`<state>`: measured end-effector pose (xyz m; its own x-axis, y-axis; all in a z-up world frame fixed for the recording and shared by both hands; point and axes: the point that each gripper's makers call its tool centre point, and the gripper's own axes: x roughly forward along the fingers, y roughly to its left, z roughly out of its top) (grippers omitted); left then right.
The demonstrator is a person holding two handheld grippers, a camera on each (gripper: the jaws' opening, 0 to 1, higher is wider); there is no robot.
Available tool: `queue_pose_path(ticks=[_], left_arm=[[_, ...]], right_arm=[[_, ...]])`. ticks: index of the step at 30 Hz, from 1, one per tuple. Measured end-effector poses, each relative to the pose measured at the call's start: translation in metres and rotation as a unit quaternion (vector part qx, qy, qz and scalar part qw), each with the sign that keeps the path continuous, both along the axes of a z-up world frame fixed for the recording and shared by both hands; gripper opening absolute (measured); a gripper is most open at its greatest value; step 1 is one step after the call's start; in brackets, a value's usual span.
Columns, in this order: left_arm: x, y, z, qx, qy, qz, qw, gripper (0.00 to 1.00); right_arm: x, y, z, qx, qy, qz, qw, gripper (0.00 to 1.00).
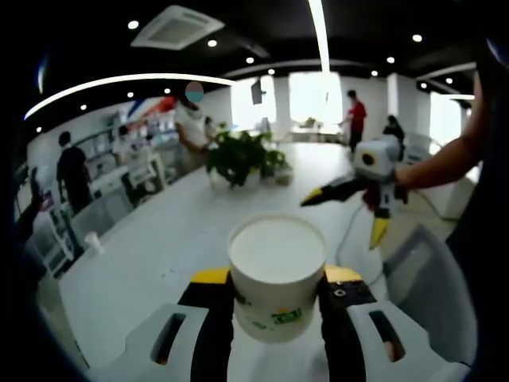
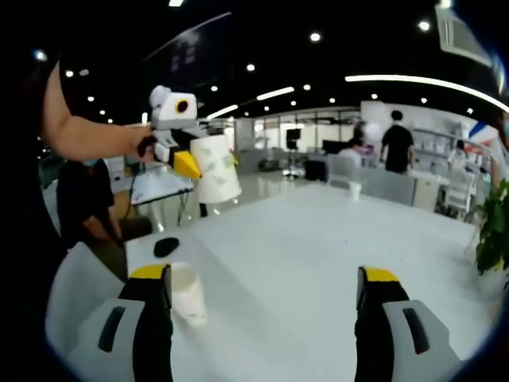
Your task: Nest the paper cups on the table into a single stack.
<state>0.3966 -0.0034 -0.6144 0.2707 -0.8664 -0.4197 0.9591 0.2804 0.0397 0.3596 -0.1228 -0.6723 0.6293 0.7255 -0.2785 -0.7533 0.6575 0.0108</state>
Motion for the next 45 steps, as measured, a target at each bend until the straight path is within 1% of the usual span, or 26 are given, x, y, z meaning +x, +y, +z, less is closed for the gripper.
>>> queue_pose_path(ticks=[7,12,17,21,24,29,32,34,35,36,37,38,39,40,41,43,45], left_arm=[[-0.015,-0.003,-0.001,-0.003,0.006,-0.004,1.0,0.4],[-0.024,-0.006,0.0,0.0,0.003,-0.011,0.9999,0.4],[-0.033,-0.008,0.0,-0.005,0.01,-0.011,0.9999,0.4],[-0.043,-0.009,-0.001,-0.006,0.008,-0.014,0.9999,0.4],[-0.049,-0.01,-0.003,-0.001,0.007,-0.018,0.9998,0.4],[-0.053,-0.011,-0.002,0.001,0.006,-0.022,0.9997,0.4],[-0.055,-0.011,0.0,0.0,0.006,-0.023,0.9997,0.4],[-0.055,-0.011,0.0,-0.003,0.006,-0.021,0.9998,0.4],[-0.054,-0.011,0.001,-0.006,0.006,-0.02,0.9998,0.4],[-0.054,-0.01,0.002,-0.009,0.005,-0.019,0.9998,0.4],[-0.054,-0.009,0.003,-0.015,0.004,-0.019,0.9997,0.4],[-0.052,-0.009,0.003,-0.021,0.001,-0.017,0.9996,0.4],[-0.051,-0.008,0.005,-0.031,0.003,-0.011,0.9995,0.4],[-0.051,-0.008,0.007,-0.042,0.011,-0.007,0.999,0.4],[-0.052,-0.008,0.01,-0.058,0.02,-0.003,0.9981,0.4],[-0.051,-0.007,0.013,-0.071,0.017,0.002,0.9973,0.4],[-0.053,-0.006,0.016,-0.078,0.017,0.002,0.9968,0.4]], right_arm=[[-0.002,0.003,0.002,0.001,-0.001,0.006,1.0,0.95],[-0.002,0.005,0.004,0.002,-0.003,0.008,1.0,0.95],[-0.002,0.005,0.007,0.002,-0.008,0.008,0.9999,0.95],[-0.003,0.007,0.008,0.0,-0.011,0.012,0.9999,0.95],[-0.004,0.009,0.008,0.0,-0.01,0.016,0.9998,0.94],[-0.004,0.012,0.009,0.0,-0.01,0.019,0.9998,0.94],[-0.005,0.015,0.013,0.001,-0.012,0.024,0.9996,0.94],[-0.007,0.019,0.018,0.006,-0.017,0.033,0.9993,0.89],[-0.009,0.022,0.02,0.009,-0.016,0.041,0.999,0.84],[-0.016,0.029,0.024,0.029,0.012,0.055,0.998,0.76],[-0.018,0.031,0.024,0.035,0.038,0.055,0.9971,0.71],[-0.016,0.034,0.028,0.037,0.035,0.058,0.997,0.7],[-0.015,0.036,0.033,0.035,0.018,0.059,0.9975,0.7],[-0.014,0.039,0.038,0.036,0.004,0.061,0.9975,0.7],[-0.016,0.043,0.044,0.045,0.004,0.067,0.9967,0.7],[-0.019,0.052,0.056,0.07,0.004,0.081,0.9942,0.68],[-0.02,0.056,0.061,0.073,0.0,0.089,0.9934,0.66]])
